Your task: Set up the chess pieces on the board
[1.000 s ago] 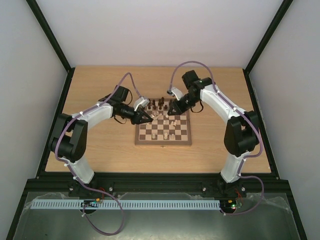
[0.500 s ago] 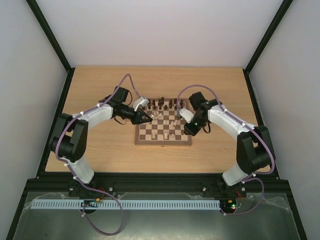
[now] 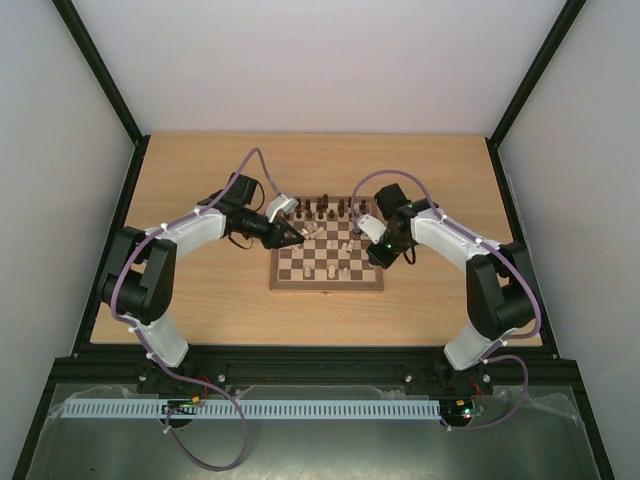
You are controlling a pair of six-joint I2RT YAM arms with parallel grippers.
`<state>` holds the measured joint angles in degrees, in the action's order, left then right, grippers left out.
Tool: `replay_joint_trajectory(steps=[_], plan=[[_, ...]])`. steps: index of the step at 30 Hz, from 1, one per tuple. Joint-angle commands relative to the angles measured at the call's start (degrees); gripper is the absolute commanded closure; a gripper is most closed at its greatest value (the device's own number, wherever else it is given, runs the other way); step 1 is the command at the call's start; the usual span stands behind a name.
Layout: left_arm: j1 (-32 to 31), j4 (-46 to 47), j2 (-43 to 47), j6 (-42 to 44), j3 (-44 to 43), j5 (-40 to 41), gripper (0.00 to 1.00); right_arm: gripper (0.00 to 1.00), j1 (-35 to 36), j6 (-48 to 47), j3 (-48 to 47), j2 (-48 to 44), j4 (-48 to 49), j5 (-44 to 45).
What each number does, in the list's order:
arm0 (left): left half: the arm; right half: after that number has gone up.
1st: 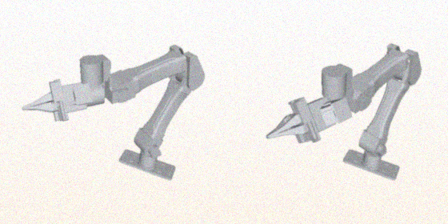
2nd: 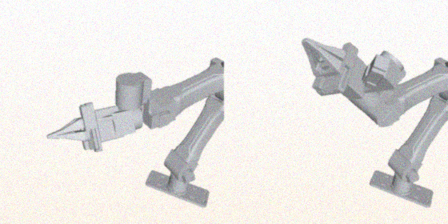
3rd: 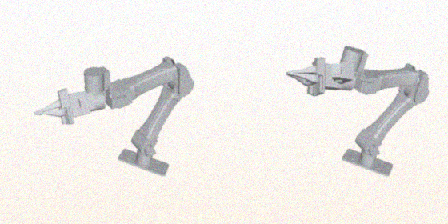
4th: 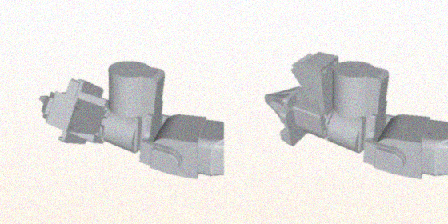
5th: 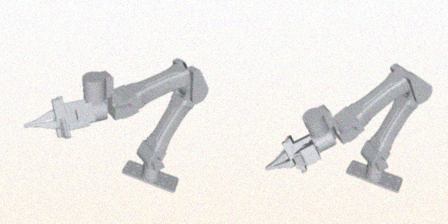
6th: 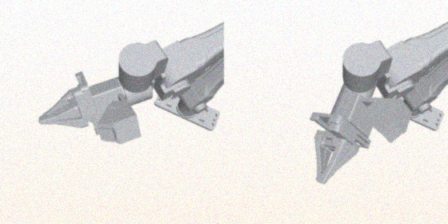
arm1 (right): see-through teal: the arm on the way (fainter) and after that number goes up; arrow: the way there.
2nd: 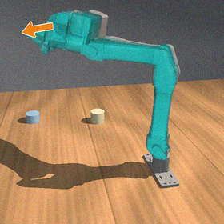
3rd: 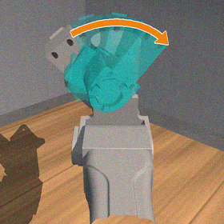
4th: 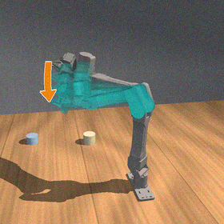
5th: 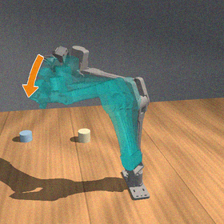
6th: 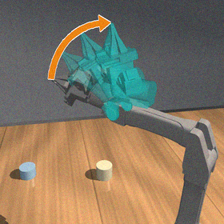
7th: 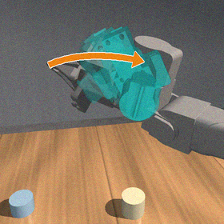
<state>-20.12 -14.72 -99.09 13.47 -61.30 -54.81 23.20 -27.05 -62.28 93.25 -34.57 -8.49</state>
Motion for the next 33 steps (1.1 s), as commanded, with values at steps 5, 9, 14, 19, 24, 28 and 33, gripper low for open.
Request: replay_joint_trajectory(steps=[5,9,14,19,24,28,33], plan=[[-0.40,0.13,0.21,0.62,0.15,-0.14,0.91,0.91,0.17,-0.81,-0.64,1.40,-1.32,-2.75],[-0.45,0.35,-0.09,0.44,0.06,-0.26,0.91,0.90,0.27,-1.16,-0.41,1.59,-1.69,-2.63],[-0.45,0.48,-0.17,0.41,-0.08,-0.55,0.91,0.77,0.27,0.00,-2.43,1.92,-2.80,-2.72],[-0.47,-0.32,-0.15,0.94,-0.76,-1.25,0.91,0.60,-0.27,0.32,-9.85,1.40,-6.05,-7.16],[-0.45,-0.78,-0.02,1.71,-1.57,-2.71,0.90,0.55,-1.17,2.02,-18.00,1.37,-8.31,-15.48],[-0.47,-2.06,0.20,2.79,-2.84,-4.27,0.90,0.55,-1.32,4.54,-22.28,2.99,-8.32,-21.28],[-0.45,-2.66,0.13,2.88,-4.53,-6.86,0.90,0.54,-1.32,6.01,-25.03,5.60,-8.22,-25.36]])
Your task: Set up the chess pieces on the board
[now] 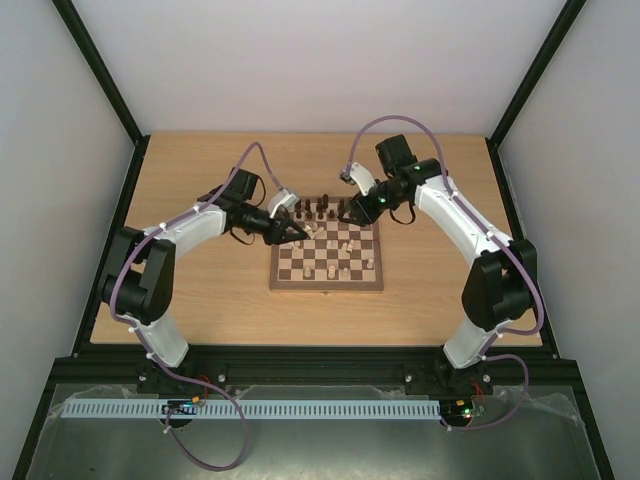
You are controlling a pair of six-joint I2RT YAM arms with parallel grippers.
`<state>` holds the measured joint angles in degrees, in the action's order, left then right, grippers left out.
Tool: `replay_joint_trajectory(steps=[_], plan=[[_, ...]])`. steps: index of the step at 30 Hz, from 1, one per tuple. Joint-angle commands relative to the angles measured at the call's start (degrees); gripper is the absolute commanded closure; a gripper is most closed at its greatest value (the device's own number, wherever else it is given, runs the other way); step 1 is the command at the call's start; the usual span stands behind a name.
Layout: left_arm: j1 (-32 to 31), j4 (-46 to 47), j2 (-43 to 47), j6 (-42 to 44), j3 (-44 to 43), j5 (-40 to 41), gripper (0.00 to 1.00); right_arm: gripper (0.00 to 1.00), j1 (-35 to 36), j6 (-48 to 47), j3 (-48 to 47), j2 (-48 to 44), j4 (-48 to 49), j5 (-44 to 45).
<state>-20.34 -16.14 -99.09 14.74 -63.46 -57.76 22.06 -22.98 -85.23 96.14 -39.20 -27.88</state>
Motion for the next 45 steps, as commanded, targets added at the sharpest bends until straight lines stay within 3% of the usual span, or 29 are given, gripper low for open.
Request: replay_joint_trajectory(steps=[1,5,11,16,23,45], plan=[[-0.23,-1.32,0.06,1.75,-2.56,-4.09,0.90,0.54,-0.18,1.63,-2.21,3.00,-3.72,-5.93],[-0.23,-1.87,-0.23,2.48,-2.79,-3.65,0.90,0.56,-0.16,-1.26,-0.39,3.16,-4.07,-1.73],[-0.30,-2.08,0.36,2.84,-1.71,-1.97,0.90,0.58,-0.18,-4.14,7.33,2.01,-4.79,13.89],[-0.32,-1.47,0.23,2.36,-0.99,-1.84,0.90,0.51,-0.10,-5.62,11.11,3.21,-8.43,17.12],[-0.40,-0.92,-0.20,1.88,-1.23,-1.67,0.90,0.51,0.23,-5.19,11.23,6.45,-10.22,17.07],[-0.51,0.18,-0.14,1.35,-0.44,-1.04,0.89,0.83,3.00,-6.61,13.79,6.46,-12.36,16.33]])
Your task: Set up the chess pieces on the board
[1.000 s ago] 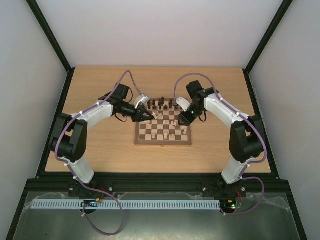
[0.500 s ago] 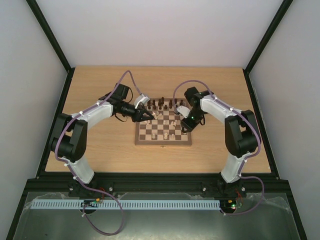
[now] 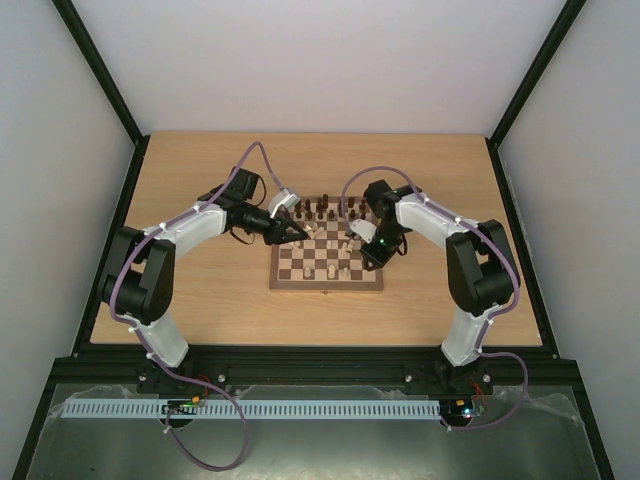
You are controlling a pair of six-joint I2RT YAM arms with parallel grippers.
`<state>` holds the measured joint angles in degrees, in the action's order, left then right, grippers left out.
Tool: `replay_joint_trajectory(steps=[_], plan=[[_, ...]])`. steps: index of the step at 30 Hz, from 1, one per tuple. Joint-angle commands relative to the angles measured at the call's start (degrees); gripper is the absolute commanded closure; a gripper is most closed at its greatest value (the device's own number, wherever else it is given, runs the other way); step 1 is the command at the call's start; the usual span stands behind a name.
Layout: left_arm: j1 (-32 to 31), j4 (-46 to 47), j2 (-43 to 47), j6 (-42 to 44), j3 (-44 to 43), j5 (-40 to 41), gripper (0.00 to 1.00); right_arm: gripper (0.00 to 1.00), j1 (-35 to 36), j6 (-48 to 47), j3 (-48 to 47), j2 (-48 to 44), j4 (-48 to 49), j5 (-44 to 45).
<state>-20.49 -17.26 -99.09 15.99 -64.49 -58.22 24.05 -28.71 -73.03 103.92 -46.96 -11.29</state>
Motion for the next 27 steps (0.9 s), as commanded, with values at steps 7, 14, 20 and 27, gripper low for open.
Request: replay_joint_trajectory(steps=[7,14,20,27], plan=[[-0.51,1.78,-0.39,-0.30,0.77,-0.67,0.89,0.85,2.14,-0.91,2.90,-2.25,-4.49,0.65],[-0.60,1.62,-0.40,-0.43,0.59,-0.67,0.89,0.88,2.30,-1.01,2.60,-2.28,-4.43,1.01],[-0.69,1.67,-0.59,-0.43,0.50,-0.67,0.89,0.87,2.75,-1.85,3.07,-3.15,-4.71,1.84],[-0.86,1.70,-0.73,-0.52,0.39,-0.76,0.89,0.80,2.93,-0.99,2.52,-3.39,-4.92,1.35]])
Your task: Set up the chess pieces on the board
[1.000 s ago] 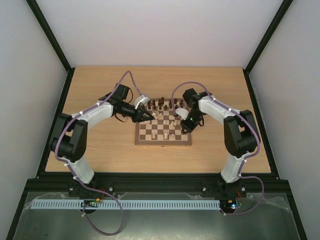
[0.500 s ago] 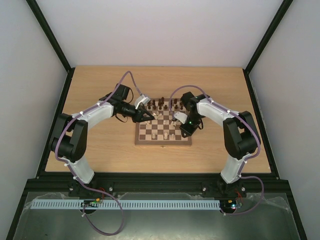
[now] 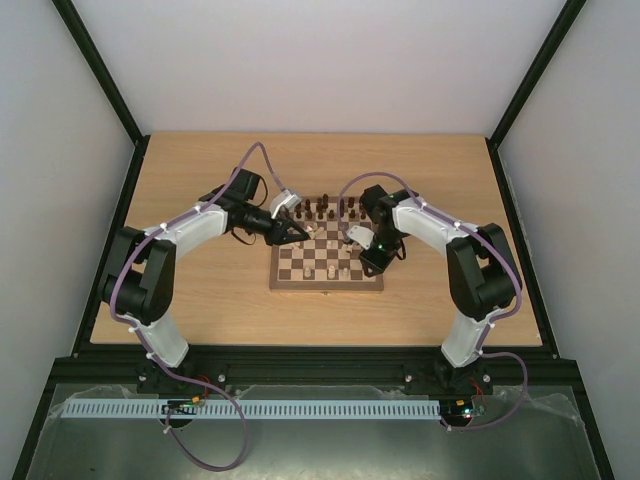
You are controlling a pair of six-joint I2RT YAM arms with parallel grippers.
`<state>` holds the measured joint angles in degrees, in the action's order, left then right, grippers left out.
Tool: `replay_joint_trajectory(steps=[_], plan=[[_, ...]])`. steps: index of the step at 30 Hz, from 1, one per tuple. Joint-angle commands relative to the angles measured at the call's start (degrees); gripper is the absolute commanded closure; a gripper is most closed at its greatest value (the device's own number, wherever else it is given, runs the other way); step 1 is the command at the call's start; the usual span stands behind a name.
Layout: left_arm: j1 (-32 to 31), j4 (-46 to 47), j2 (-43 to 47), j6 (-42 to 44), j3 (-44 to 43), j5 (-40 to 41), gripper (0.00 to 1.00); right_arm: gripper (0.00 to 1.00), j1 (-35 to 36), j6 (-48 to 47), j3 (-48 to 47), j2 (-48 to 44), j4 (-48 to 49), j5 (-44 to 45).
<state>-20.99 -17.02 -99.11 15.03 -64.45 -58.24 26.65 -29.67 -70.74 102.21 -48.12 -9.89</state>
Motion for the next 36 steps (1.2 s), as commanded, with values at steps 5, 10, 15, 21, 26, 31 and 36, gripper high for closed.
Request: replay_joint_trajectory(steps=[5,10,15,21,26,31,36], plan=[[-0.34,1.09,-0.48,0.64,0.16,-1.16,0.89,0.67,-0.19,0.22,-4.50,-3.52,-4.95,-1.75],[-0.28,-0.28,-0.33,2.47,-0.78,-3.42,0.89,0.62,-1.60,-1.03,-9.55,-6.48,-3.23,-10.80],[-0.06,-5.97,-1.89,8.54,-4.28,-6.23,0.88,0.61,-1.61,-2.17,-10.61,-8.33,3.86,-22.81],[0.34,-6.43,-1.36,8.80,-5.75,-8.06,0.87,0.60,-0.61,-4.11,-8.65,-9.29,13.29,-31.31],[0.47,-6.41,-1.17,8.70,-6.03,-8.55,0.87,0.61,1.32,-6.29,-5.45,-9.76,19.48,-32.66],[0.60,-6.56,-0.90,9.15,-6.13,-8.53,0.87,0.62,2.21,-5.90,-4.42,-8.40,22.50,-32.78],[0.62,-7.17,-0.51,9.83,-6.22,-8.40,0.87,0.61,3.06,-4.72,-4.43,-6.76,25.22,-32.12]])
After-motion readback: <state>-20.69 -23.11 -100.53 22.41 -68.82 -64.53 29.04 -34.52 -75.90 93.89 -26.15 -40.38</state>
